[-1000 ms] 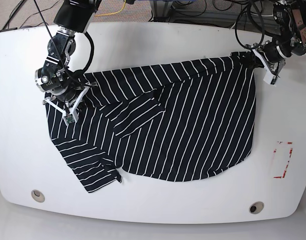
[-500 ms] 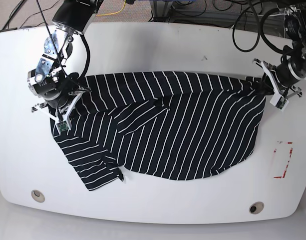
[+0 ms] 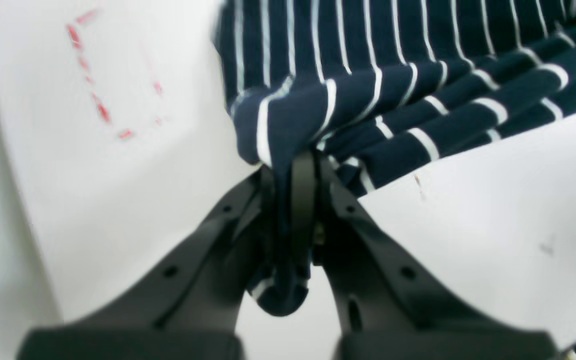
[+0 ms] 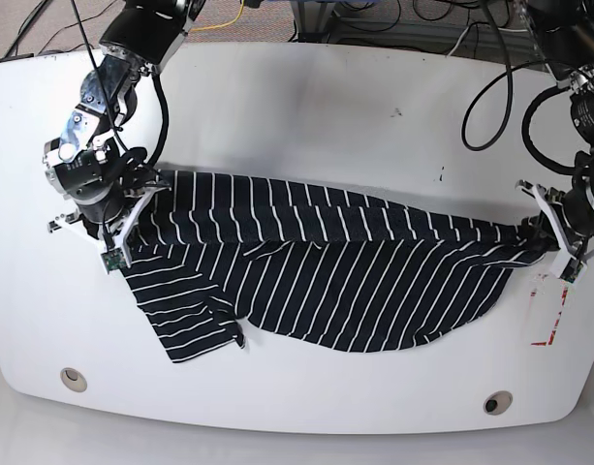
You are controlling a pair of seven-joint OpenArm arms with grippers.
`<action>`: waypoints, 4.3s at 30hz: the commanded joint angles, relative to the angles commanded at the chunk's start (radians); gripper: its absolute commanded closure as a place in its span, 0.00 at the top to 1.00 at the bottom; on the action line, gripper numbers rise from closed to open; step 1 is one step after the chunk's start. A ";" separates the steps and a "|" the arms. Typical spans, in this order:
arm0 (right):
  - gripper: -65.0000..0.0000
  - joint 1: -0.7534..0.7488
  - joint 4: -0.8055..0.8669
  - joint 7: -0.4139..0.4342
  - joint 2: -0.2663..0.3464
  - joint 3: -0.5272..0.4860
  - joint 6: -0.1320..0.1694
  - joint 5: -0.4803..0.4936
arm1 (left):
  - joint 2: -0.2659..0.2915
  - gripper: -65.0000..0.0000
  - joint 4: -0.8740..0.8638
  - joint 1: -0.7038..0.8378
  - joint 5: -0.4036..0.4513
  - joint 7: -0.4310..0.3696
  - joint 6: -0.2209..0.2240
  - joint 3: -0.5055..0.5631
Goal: Layout the t-shirt on the table in an organized manner, then fold the t-shirt properly
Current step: 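Lift the striped shirt high with both grippers, stretching it between them, then lower the shirt onto the table with both grippers, laying it flat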
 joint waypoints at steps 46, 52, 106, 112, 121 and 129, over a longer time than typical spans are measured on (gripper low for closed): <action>0.00 1.054 -0.311 -0.238 0.249 -0.278 0.000 -0.003 | 0.058 0.02 -0.446 -1.206 0.176 -0.057 0.068 0.339; 0.00 0.806 -0.146 -0.257 0.250 -0.232 0.000 -0.002 | 0.058 0.02 -0.287 -1.036 0.176 0.003 0.035 0.311; 0.01 -0.431 0.015 -0.227 0.018 0.044 0.000 -0.002 | -0.133 0.02 0.069 0.439 0.180 0.046 -0.035 0.126; 0.01 -0.462 0.015 -0.227 0.017 0.043 0.000 -0.002 | -0.135 0.02 0.069 0.463 0.181 0.046 -0.035 0.127; 0.03 -0.473 0.015 -0.227 0.017 0.043 0.000 -0.009 | -0.180 0.43 0.071 0.477 0.181 0.055 -0.035 0.140; 0.47 -0.488 0.015 -0.226 0.017 0.043 0.000 -0.003 | -0.232 0.63 0.074 0.466 0.176 0.060 -0.035 0.140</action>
